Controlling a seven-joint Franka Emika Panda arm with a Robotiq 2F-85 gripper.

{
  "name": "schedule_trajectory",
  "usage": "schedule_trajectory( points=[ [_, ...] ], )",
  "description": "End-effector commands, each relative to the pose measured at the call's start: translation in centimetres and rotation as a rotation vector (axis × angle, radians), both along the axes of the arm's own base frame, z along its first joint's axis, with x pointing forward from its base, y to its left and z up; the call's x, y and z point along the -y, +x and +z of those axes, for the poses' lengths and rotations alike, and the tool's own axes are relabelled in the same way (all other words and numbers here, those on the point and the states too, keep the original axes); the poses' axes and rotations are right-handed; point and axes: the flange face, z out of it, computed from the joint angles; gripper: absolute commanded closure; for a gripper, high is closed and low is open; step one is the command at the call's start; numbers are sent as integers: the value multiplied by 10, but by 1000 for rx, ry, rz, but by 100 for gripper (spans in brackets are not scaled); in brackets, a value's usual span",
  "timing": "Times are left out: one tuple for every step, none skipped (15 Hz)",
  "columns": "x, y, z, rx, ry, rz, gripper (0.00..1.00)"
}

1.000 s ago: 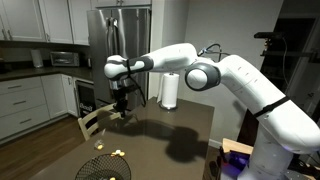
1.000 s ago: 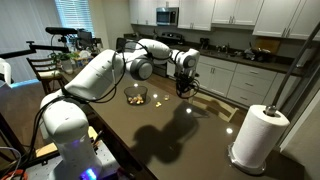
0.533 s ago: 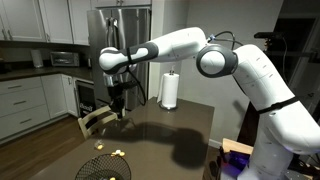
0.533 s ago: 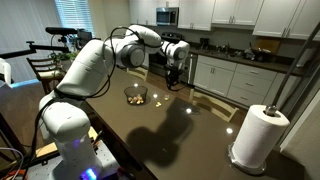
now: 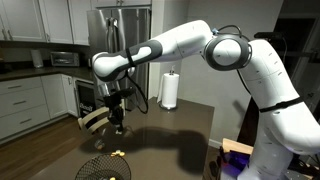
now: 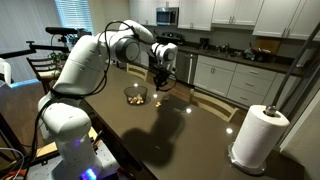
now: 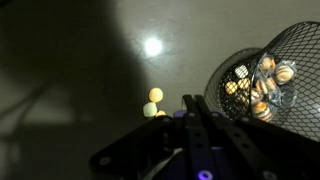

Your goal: Put the white chip in the black basket

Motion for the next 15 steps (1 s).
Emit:
schedule_trajectory(
  points=[
    [-26,-18,-6,-15,-28,87,96],
    [-35,-22,-7,-19,-35,108,96],
    [-43,-24,-8,-21,-43,125,96],
    [-52,-28,-6,-21,-51,143,96],
    [-60,-30,-6,-19,-59,160,96],
    [-67,-33,-4,-17,-65,175,96],
    [-74,-35,-3,-15,-71,189,96],
    [-81,-38,-1,-17,-75,204,96],
    [-88,-41,0,-17,-80,218,96],
    [-94,-44,1,-17,-81,233,96],
    [-100,-46,0,-18,-81,245,96],
    [-105,-49,1,-21,-79,255,96],
    [-111,-52,1,-24,-78,267,96],
    [-116,-55,1,-25,-77,277,96],
    [-121,-59,2,-24,-76,289,96]
  ],
)
